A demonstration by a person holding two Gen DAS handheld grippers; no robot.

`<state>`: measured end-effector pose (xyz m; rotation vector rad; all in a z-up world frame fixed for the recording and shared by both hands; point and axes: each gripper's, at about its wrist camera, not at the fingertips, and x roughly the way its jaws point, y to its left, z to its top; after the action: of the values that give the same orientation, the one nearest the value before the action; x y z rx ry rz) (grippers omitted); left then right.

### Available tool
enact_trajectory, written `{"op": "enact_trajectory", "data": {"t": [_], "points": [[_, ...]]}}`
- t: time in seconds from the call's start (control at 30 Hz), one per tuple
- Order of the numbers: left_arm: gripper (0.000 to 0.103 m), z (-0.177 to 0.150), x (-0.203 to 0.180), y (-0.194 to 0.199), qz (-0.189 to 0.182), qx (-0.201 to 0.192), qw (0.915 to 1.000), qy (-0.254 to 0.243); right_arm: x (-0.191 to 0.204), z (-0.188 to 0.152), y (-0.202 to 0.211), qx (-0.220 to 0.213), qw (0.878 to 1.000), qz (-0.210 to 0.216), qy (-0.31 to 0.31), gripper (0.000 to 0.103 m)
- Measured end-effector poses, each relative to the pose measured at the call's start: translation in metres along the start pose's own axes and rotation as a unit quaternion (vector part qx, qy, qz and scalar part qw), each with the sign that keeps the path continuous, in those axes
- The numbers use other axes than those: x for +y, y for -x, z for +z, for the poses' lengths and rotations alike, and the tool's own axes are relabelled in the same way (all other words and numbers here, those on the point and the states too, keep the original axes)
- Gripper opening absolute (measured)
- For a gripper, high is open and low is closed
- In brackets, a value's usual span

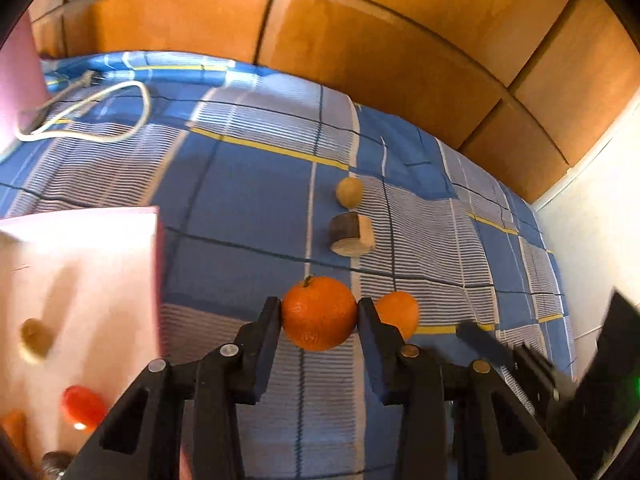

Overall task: Organize fruits
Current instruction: 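Carry the orange into the tray and open the left gripper while the right grasps a dark slice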

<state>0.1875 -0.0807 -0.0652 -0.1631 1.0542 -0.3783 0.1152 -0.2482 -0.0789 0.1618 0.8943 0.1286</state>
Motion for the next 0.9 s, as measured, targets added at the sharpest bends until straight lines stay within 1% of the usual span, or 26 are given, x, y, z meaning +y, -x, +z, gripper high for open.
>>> {"op": "enact_trajectory", "data": {"t": [0.1,0.23,0.37,0.47,0.5,0.53,0.57,0.6,0.63,0.7,0.9], "points": [[0.039,-0.003,0.007,0.013,0.014,-0.016,0.9997,-0.008,0.001,0.015,-0.010,0.001,1.000,0.009,-0.007,0.057],[0.039,-0.006,0.014,0.023,0.028,-0.027,0.9992,-0.013,0.011,0.037,-0.030,0.007,1.000,0.021,-0.005,0.057],[0.039,-0.007,0.022,0.031,0.038,-0.033,0.9987,-0.009,0.024,0.054,-0.057,0.024,1.000,0.008,0.007,0.057],[0.039,-0.010,0.029,0.040,0.047,-0.040,0.9980,-0.008,0.029,0.062,-0.078,0.046,0.999,-0.007,0.012,0.057],[0.039,-0.010,0.031,0.042,0.050,-0.042,0.9978,-0.007,0.030,0.064,-0.086,0.056,0.998,-0.008,0.014,0.054],[0.039,-0.011,0.033,0.044,0.054,-0.044,0.9976,-0.007,0.031,0.064,-0.089,0.060,0.998,-0.015,0.019,0.044],[0.039,-0.012,0.036,0.048,0.058,-0.047,0.9972,-0.007,0.033,0.065,-0.089,0.053,0.998,-0.026,0.028,0.035],[0.039,-0.013,0.038,0.050,0.061,-0.050,0.9968,-0.006,0.034,0.066,-0.089,0.053,0.998,-0.028,0.030,0.035],[0.039,-0.014,0.041,0.053,0.065,-0.052,0.9965,-0.004,0.034,0.067,-0.090,0.056,0.998,-0.019,0.028,0.035],[0.039,-0.017,0.047,0.059,0.071,-0.058,0.9958,-0.001,0.037,0.066,-0.088,0.056,0.997,-0.028,0.038,0.034],[0.039,-0.029,0.063,0.076,0.093,-0.068,0.9933,0.011,0.043,0.060,-0.078,0.052,0.997,-0.024,0.044,0.034]]}}
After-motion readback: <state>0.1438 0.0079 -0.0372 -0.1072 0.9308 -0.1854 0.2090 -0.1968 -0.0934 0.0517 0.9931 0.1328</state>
